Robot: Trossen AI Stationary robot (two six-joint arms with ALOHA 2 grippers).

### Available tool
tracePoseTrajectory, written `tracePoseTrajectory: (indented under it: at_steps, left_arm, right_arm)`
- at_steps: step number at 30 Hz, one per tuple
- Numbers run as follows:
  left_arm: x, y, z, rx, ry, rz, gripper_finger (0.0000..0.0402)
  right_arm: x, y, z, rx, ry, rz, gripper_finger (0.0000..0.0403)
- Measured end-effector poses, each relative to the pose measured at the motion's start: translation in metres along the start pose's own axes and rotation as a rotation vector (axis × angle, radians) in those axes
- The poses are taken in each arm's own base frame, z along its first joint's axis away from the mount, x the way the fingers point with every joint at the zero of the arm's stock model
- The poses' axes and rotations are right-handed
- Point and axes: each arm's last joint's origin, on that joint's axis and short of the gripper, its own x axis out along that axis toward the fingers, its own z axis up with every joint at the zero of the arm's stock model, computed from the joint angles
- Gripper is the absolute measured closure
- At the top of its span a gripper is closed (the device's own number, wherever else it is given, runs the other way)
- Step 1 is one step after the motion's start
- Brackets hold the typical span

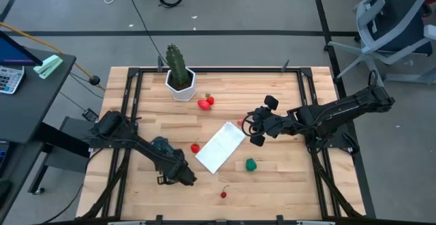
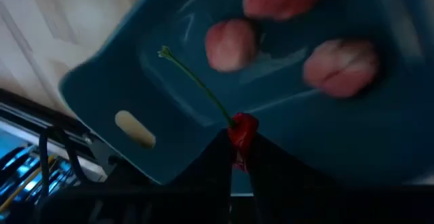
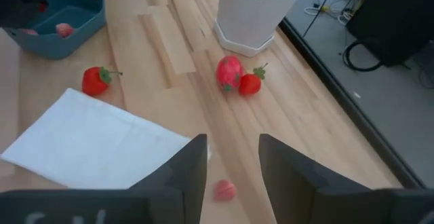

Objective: Pick and placing Produce into tupperware
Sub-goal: Put the cherry into the blue bin, then put the strawberry into the blue bin

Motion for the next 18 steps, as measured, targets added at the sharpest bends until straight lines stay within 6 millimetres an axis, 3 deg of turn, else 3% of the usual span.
tracePoseTrajectory:
  at_steps: [8, 18]
  left_arm:
    - [0.0059, 0.0032, 0.0027, -0.040, 0.000, -0.003, 0.0327]
    - [0.0060, 0.0050, 0.0043, -0.094, 0.003, -0.006, 0.0239]
  right_arm:
    - [0.0000, 0.0002, -0.0008, 0.022, 0.010, 0.011, 0.0261]
    - [0.0000, 0.0002, -0.0007, 0.030, 0.010, 0.011, 0.0261]
